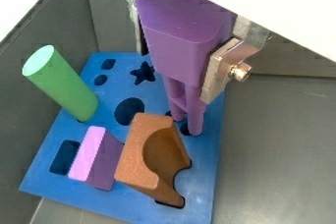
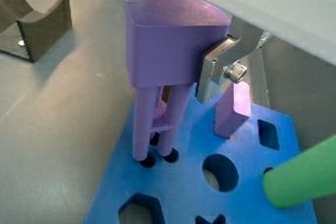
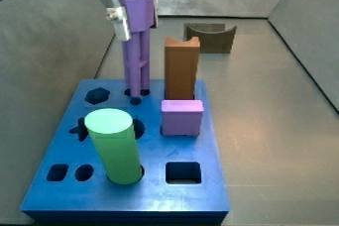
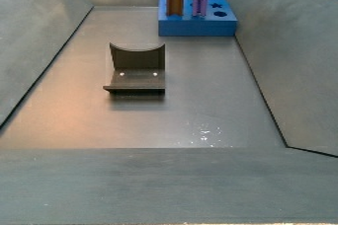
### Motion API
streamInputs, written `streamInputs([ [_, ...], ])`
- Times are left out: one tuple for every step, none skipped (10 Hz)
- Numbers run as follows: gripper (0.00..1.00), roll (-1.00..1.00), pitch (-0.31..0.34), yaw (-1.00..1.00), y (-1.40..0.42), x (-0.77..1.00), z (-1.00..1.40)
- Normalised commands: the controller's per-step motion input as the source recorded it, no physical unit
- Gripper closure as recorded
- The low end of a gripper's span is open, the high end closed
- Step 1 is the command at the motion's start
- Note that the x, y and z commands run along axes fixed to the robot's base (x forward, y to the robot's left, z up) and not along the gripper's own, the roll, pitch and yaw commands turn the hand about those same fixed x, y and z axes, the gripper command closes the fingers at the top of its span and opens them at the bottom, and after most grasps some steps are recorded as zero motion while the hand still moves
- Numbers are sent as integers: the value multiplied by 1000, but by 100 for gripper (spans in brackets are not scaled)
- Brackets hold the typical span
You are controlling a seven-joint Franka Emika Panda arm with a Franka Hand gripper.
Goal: Pick up the 3 prong object. Move up. Place the 3 prong object on the fixture. Regrasp the 3 prong object. Move to above the board. Insert the 3 prong object.
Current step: Insert the 3 prong object.
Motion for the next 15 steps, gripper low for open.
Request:
streamInputs([
  [100,0,-127,343,-243,-177,-180],
  [100,0,-110,317,-157,-137,-97],
  [100,0,-77,206,-77,-43,-17],
  [100,-60,-131,214,-66,0,-271],
  [100,-100,-139,283,0,123,-386],
  [100,-53,-94,369,0,151,-289],
  [100,-14,-67,397,0,131,-229],
  [100,0,-17,363,0,37,-94],
  [100,7,-17,320,166,0,-160],
  [100,14,-14,237,109,-46,-137],
  [100,0,-20,169,0,0,-57],
  [100,0,-46,149,0,0,-109],
  [100,41,-103,303,0,-74,-654],
  [100,57,-137,486,0,-109,-929],
  [100,17,-139,517,0,-69,-906],
])
